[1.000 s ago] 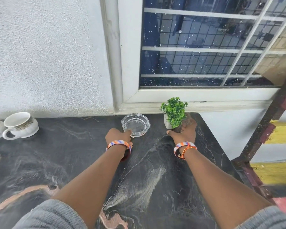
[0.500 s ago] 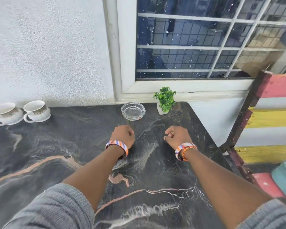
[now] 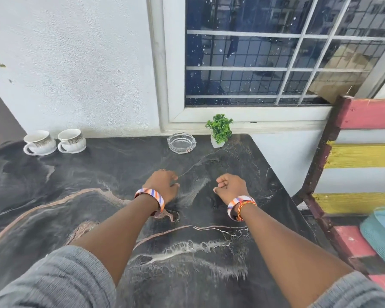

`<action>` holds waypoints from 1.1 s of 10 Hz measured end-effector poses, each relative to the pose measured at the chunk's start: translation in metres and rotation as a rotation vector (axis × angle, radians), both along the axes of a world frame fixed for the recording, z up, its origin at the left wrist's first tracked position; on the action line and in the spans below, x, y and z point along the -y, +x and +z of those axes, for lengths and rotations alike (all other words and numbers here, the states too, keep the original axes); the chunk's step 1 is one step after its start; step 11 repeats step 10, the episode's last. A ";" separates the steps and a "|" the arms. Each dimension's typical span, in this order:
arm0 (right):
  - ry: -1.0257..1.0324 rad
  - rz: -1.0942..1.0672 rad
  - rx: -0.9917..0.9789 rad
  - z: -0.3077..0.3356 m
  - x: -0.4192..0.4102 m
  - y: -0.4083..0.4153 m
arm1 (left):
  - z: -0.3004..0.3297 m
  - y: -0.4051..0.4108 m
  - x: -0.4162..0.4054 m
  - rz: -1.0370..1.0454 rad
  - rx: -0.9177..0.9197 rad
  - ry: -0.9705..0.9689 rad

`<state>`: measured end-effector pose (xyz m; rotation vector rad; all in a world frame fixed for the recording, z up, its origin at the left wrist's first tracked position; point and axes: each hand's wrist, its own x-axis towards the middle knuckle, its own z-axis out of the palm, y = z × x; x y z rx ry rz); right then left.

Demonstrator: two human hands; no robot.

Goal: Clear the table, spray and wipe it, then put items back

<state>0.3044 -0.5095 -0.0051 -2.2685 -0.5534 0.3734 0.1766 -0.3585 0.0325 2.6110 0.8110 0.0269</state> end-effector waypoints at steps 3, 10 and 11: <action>0.234 -0.336 -0.120 0.011 -0.044 0.067 | -0.010 0.064 -0.028 -0.090 -0.057 0.009; 0.169 -0.583 -0.071 -0.014 -0.119 0.134 | -0.038 0.121 -0.089 -0.152 0.118 0.246; 0.169 -0.583 -0.071 -0.014 -0.119 0.134 | -0.038 0.121 -0.089 -0.152 0.118 0.246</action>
